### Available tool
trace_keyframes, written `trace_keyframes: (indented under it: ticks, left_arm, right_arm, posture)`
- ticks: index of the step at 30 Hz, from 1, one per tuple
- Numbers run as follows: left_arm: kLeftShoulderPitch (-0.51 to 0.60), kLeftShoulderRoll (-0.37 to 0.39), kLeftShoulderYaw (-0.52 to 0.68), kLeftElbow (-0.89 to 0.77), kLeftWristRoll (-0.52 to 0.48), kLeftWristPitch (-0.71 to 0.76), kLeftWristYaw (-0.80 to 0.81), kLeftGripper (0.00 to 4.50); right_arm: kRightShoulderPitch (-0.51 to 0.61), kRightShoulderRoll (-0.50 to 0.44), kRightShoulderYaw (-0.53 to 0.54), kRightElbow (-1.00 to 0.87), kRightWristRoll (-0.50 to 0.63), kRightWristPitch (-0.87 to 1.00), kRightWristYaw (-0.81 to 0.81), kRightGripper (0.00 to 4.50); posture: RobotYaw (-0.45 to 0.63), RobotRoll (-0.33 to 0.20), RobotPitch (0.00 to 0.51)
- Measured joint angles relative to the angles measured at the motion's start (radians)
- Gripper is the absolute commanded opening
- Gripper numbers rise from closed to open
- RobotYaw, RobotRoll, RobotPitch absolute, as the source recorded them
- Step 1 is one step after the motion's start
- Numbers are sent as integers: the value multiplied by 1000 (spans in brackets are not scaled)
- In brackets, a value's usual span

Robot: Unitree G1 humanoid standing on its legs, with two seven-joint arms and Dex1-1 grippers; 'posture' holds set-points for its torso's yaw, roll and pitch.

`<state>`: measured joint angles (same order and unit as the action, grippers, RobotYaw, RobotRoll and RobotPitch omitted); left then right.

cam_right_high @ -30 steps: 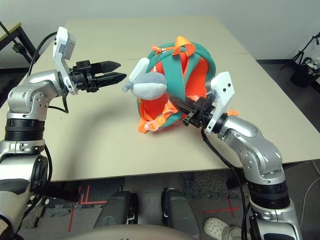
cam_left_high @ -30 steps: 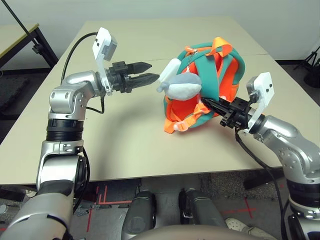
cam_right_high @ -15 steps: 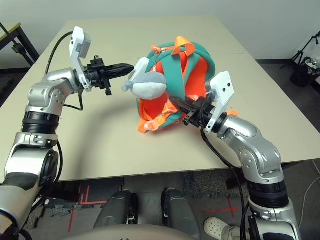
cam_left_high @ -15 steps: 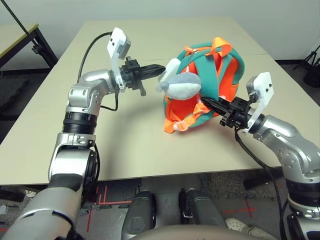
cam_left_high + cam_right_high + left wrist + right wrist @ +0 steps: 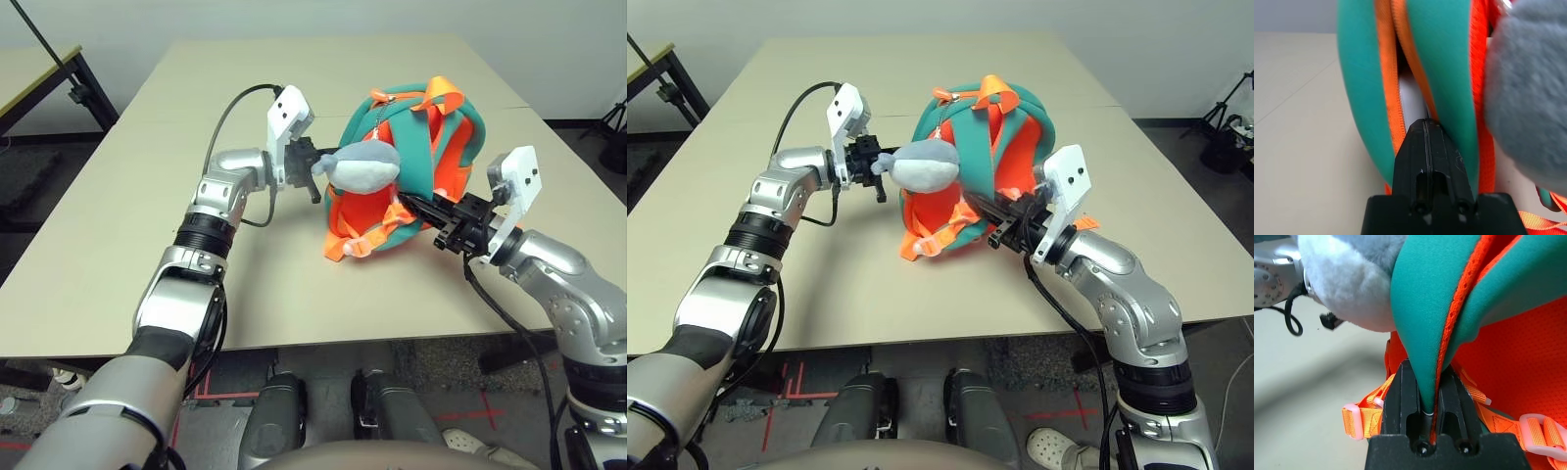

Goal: Put the pencil case into the backpack and zip it.

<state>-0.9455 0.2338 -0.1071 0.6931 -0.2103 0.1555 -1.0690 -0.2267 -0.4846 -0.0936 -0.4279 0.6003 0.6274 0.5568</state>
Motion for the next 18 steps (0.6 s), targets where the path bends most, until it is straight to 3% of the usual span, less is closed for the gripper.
trace_keyframes:
  ticks: [4, 8, 11, 18]
  left_arm:
    - [39, -6, -14, -11, 12, 5, -4, 0]
    - [85, 50, -31, -110, 6, 103, -51, 178]
    - [104, 125, -29, -218, -10, 198, -89, 965]
    - [123, 253, 61, -407, -108, 369, -97, 3694]
  right_arm:
    - [0, -6, 0, 0, 0, 0, -2, 96]
    - [2, -7, 3, -2, 2, 1, -2, 96]
    - [3, -8, 3, -4, 3, 2, -1, 96]
    - [-3, -6, 7, -3, 2, 2, -1, 96]
  posture:
    - [76, 0, 65]
    - [79, 0, 68]
    - [90, 0, 72]
    - [122, 0, 77]
